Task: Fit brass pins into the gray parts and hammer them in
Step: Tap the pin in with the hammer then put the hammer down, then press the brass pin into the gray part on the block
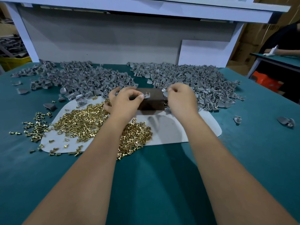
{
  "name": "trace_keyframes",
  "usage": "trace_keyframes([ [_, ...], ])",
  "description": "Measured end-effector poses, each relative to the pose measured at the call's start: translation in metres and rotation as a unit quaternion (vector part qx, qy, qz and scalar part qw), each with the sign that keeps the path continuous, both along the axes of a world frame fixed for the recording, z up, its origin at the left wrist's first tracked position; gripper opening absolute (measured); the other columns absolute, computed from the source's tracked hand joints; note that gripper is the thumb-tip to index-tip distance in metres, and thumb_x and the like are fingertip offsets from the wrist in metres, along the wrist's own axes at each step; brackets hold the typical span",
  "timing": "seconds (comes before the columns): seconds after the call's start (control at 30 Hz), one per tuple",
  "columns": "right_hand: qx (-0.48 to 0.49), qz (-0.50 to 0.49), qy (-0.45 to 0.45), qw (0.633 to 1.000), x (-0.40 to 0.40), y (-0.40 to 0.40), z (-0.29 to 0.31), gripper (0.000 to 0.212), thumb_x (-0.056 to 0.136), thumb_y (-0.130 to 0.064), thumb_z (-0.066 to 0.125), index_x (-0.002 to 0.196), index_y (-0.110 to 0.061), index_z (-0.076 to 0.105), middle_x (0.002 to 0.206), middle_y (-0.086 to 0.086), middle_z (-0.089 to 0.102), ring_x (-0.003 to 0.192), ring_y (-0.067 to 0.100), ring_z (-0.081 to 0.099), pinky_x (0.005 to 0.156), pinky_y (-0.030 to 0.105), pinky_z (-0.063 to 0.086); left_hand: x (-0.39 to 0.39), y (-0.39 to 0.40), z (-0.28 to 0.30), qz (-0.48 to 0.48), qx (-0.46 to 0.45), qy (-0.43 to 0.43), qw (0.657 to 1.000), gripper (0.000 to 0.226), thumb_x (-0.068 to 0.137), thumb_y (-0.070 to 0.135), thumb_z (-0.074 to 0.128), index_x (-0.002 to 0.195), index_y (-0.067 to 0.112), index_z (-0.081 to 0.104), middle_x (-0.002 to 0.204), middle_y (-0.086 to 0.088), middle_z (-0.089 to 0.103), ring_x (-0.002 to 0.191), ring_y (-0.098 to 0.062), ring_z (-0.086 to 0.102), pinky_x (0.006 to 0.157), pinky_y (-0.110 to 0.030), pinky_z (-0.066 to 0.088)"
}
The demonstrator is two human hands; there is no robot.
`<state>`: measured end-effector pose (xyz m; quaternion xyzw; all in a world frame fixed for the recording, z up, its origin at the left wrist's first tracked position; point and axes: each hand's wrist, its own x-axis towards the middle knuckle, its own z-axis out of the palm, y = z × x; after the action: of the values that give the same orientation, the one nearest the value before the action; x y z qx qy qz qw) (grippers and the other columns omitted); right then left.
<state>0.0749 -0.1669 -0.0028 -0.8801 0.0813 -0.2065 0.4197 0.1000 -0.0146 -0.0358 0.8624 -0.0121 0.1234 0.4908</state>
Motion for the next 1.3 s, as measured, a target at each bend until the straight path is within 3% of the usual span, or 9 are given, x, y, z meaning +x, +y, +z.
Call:
trace_keyframes([
  [0.13, -0.206, -0.13, 0.062, 0.968, -0.016, -0.032, 0.003, 0.025, 0.088, -0.026, 0.05, 0.067, -0.012, 0.052, 0.071, 0.004, 0.058, 0.068, 0.028, 0.053, 0.055, 0.027, 0.033, -0.002, 0.0, 0.001, -0.007, -0.022, 0.005, 1.0, 0.021, 0.093, 0.039, 0.065, 0.071, 0.039, 0.063, 0.112, 0.038, 0.048, 0.141, -0.01, 0.013, 0.116, -0.053, 0.023],
  [0.27, -0.295, -0.135, 0.193, 0.926, -0.025, -0.036, -0.006, 0.05, 0.095, -0.056, 0.04, 0.065, -0.017, 0.041, 0.066, 0.003, 0.044, 0.062, 0.023, 0.045, 0.053, 0.025, 0.027, -0.004, 0.0, 0.001, -0.015, -0.035, 0.008, 0.999, 0.021, 0.093, 0.038, 0.064, 0.073, 0.039, 0.063, 0.103, 0.041, 0.041, 0.14, -0.011, 0.012, 0.111, -0.052, 0.034],
  [0.37, -0.309, -0.122, 0.226, 0.916, -0.029, -0.037, -0.009, 0.036, 0.096, -0.039, 0.043, 0.068, -0.017, 0.041, 0.066, 0.001, 0.043, 0.055, 0.017, 0.037, 0.049, 0.023, 0.021, -0.006, -0.002, 0.002, -0.001, -0.037, 0.0, 0.999, 0.021, 0.093, 0.038, 0.065, 0.072, 0.039, 0.062, 0.101, 0.045, 0.034, 0.139, -0.013, 0.014, 0.11, -0.053, 0.035],
  [0.57, -0.32, -0.094, 0.185, 0.924, -0.037, -0.029, -0.008, 0.011, 0.094, -0.014, 0.045, 0.097, -0.017, 0.056, 0.081, 0.005, 0.047, 0.074, 0.026, 0.045, 0.049, 0.025, 0.026, 0.002, -0.001, -0.004, 0.037, 0.021, -0.051, 0.998, 0.011, 0.091, 0.04, 0.066, 0.081, 0.038, 0.064, 0.111, 0.033, 0.049, 0.138, -0.011, 0.018, 0.111, -0.05, 0.023],
  [0.63, -0.328, -0.088, 0.159, 0.927, -0.038, -0.028, -0.007, 0.019, 0.092, -0.007, 0.046, 0.083, -0.024, 0.044, 0.086, 0.01, 0.052, 0.072, 0.027, 0.046, 0.055, 0.028, 0.034, 0.004, -0.002, -0.006, 0.047, 0.044, -0.063, 0.996, 0.009, 0.091, 0.041, 0.066, 0.082, 0.039, 0.064, 0.096, 0.04, 0.039, 0.138, -0.012, 0.02, 0.107, -0.045, 0.016],
  [0.8, -0.284, -0.18, 0.059, 0.94, -0.035, -0.034, 0.0, 0.013, 0.094, -0.022, 0.053, 0.092, -0.01, 0.047, 0.06, 0.0, 0.037, 0.054, 0.023, 0.038, 0.044, 0.026, 0.018, 0.007, -0.002, -0.01, 0.06, 0.06, -0.066, 0.994, 0.007, 0.089, 0.045, 0.065, 0.085, 0.04, 0.066, 0.089, 0.036, 0.039, 0.137, -0.013, 0.022, 0.105, -0.047, 0.016],
  [1.0, -0.246, -0.123, -0.076, 0.959, -0.042, -0.028, 0.016, 0.012, 0.098, -0.029, 0.048, 0.104, -0.018, 0.048, 0.069, -0.004, 0.048, 0.055, 0.018, 0.043, 0.046, 0.027, 0.02, 0.011, -0.001, -0.013, 0.053, 0.049, -0.058, 0.996, 0.008, 0.089, 0.047, 0.065, 0.081, 0.045, 0.063, 0.094, 0.035, 0.045, 0.137, -0.013, 0.022, 0.109, -0.054, 0.015],
  [1.17, -0.31, -0.042, -0.041, 0.949, -0.046, -0.009, 0.012, 0.009, 0.098, -0.027, 0.044, 0.106, -0.026, 0.043, 0.073, -0.003, 0.053, 0.061, 0.024, 0.047, 0.053, 0.031, 0.027, 0.011, -0.004, -0.012, 0.053, 0.034, -0.041, 0.997, 0.021, 0.088, 0.048, 0.067, 0.069, 0.048, 0.06, 0.118, 0.029, 0.057, 0.135, -0.012, 0.021, 0.106, -0.047, 0.01],
  [1.3, -0.334, -0.049, -0.028, 0.941, -0.05, -0.002, 0.006, 0.039, 0.098, -0.026, 0.045, 0.13, -0.046, 0.036, 0.08, -0.003, 0.055, 0.065, 0.024, 0.044, 0.051, 0.03, 0.025, 0.009, -0.005, -0.01, 0.058, 0.033, -0.034, 0.997, 0.024, 0.088, 0.049, 0.067, 0.065, 0.049, 0.058, 0.125, 0.029, 0.056, 0.135, -0.012, 0.022, 0.106, -0.046, 0.01],
])
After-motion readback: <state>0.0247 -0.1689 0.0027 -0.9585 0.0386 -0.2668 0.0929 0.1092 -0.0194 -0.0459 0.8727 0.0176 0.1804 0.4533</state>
